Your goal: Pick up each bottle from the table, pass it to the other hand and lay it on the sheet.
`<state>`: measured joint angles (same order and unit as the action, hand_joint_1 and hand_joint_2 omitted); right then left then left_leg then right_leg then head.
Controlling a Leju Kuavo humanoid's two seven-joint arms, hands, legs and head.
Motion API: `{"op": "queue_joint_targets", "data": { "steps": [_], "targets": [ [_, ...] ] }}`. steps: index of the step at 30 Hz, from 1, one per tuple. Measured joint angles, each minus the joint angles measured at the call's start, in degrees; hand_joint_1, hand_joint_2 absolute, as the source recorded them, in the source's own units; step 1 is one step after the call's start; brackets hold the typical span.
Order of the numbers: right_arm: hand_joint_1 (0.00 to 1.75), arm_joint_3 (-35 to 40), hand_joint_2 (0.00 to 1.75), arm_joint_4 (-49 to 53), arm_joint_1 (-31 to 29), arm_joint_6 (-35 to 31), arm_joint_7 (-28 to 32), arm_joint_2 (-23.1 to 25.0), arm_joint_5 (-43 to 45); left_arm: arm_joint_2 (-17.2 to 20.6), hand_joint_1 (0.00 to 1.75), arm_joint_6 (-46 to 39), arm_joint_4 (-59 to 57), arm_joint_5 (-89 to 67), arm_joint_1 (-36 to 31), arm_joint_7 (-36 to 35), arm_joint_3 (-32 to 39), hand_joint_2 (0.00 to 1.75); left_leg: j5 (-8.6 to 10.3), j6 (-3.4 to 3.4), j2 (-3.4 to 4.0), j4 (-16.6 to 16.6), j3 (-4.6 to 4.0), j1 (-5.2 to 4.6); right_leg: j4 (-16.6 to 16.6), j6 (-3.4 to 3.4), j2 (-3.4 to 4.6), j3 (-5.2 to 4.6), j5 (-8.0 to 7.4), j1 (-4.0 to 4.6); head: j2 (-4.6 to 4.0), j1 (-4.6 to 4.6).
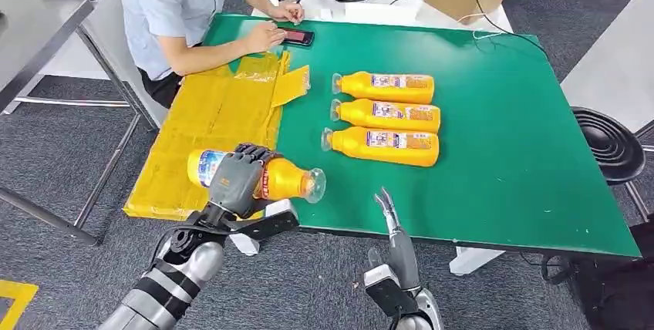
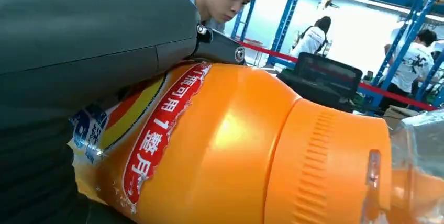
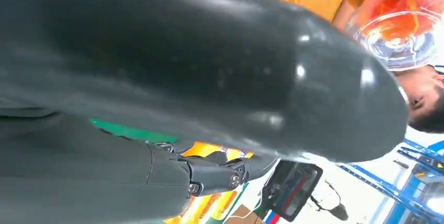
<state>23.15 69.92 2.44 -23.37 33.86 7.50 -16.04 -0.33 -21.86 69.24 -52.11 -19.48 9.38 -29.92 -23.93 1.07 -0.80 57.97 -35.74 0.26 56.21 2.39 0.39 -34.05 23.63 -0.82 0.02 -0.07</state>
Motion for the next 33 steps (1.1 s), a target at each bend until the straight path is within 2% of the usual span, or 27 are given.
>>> {"op": "queue_joint_targets", "data": {
  "steps": [4,8,11,15,19,30,31,32,33],
  "targets": [
    [0.0,-0.15,0.0,0.0,0.11,0.22,0.24,0.11,0.44,0.0,1.75,0.31,-0.29,-4.05,-0.7,-0.72,-0.96,1.75,0.0,0.0,-0.03,0.0,-0.03,0.01,-0.01,-0.01,-0.01,-0.06,0.01,0.0,0.0,0.0],
    [0.0,-0.5,0.0,0.0,0.24,1.18,0.68,0.48,1.49,-0.85,1.75,5.4,-2.74,-5.09,-3.4,-2.67,-3.65,1.75,0.01,0.0,-0.07,0.0,-0.05,0.0,-0.01,0.0,-0.01,-0.02,0.0,-0.02,0.0,0.02],
    [0.0,-0.59,0.0,-0.26,0.06,2.91,0.94,0.85,1.9,-2.08,1.75,9.14,-9.46,-0.12,-6.45,-1.86,-4.31,1.75,0.01,0.01,-0.06,0.0,-0.05,-0.01,-0.01,0.01,-0.01,0.0,-0.02,-0.03,0.0,0.02],
    [0.0,-0.63,0.0,-1.4,-1.3,4.96,0.98,1.38,2.49,-2.91,1.75,10.51,-23.23,0.09,-11.28,-6.63,-4.41,1.75,0.04,0.0,0.02,0.0,-0.04,-0.01,0.03,0.01,0.01,-0.02,-0.04,0.0,0.0,0.0],
    [0.0,-0.79,0.0,-3.12,-2.94,6.82,0.76,1.81,2.99,-3.02,1.75,8.46,-35.14,2.4,-16.8,-9.66,-2.6,1.75,0.05,-0.03,0.07,0.0,0.05,0.0,0.09,0.0,0.01,0.04,-0.03,0.02,0.0,0.02],
    [0.0,-0.92,0.0,-6.08,-4.94,7.61,0.76,2.64,2.6,-3.43,1.75,4.85,-46.91,7.52,-24.06,-13.25,7.46,1.75,0.04,-0.06,0.21,-0.01,0.14,0.01,0.16,-0.02,0.13,0.08,-0.02,0.04,0.0,0.0],
    [0.0,-0.92,0.0,-6.25,-5.04,7.74,0.77,2.69,2.6,-3.43,0.1,4.46,-47.56,7.06,-24.2,-13.92,7.74,1.75,0.04,-0.06,0.21,-0.01,0.15,0.01,0.17,-0.02,0.13,0.08,-0.02,0.04,0.0,0.0],
    [0.0,-0.92,0.0,-6.43,-5.1,7.76,0.74,2.69,2.6,-3.43,0.0,4.39,-47.93,7.02,-24.32,-14.1,8.02,1.75,0.04,-0.06,0.21,0.0,0.15,0.01,0.18,-0.02,0.13,0.08,-0.02,0.04,0.0,0.0],
    [0.0,-0.9,0.0,-6.67,-5.2,7.78,0.76,2.69,2.6,-3.43,0.0,4.46,-48.28,7.19,-24.5,-13.86,8.51,1.75,0.04,-0.06,0.21,0.0,0.15,0.01,0.18,-0.02,0.13,0.08,-0.02,0.03,0.0,0.02]
  ]
}}
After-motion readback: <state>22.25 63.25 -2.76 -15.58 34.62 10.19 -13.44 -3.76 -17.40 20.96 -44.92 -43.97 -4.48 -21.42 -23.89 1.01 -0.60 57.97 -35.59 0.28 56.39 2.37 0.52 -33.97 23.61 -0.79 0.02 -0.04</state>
